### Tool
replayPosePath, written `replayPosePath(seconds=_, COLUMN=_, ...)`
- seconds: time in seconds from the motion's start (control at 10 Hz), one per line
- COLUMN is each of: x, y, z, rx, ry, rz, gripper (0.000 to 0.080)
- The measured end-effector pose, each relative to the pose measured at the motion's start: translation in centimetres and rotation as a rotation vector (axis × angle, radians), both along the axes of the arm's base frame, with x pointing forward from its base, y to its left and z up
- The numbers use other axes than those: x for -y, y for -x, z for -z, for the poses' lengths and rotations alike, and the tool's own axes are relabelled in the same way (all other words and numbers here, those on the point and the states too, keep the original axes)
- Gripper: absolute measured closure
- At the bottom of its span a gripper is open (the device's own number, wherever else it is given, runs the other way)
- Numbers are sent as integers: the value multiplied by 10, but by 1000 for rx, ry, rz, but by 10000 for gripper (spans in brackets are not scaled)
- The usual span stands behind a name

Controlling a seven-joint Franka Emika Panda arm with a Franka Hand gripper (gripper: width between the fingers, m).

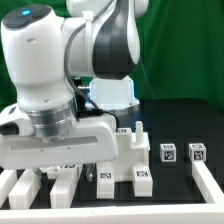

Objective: Assemble chair

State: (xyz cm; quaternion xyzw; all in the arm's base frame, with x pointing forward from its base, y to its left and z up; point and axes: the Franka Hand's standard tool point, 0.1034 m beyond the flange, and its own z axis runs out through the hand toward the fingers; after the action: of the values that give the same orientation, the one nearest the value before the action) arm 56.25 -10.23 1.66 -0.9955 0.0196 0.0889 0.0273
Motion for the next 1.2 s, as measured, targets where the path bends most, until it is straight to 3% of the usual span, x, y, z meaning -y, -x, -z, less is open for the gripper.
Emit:
replayPosePath(seconds=0.4, x=2, y=-1, z=9, rx=21, ry=15, rz=-2, gripper=151)
replayPosePath(seconds=0.7, x=2, y=-1, z=9, rx=21, ry=16, rz=-3, gripper=517)
replayPosePath(seconds=1.2, x=2, y=-1, z=9, rx=21, ry=16, rz=-3, gripper=517)
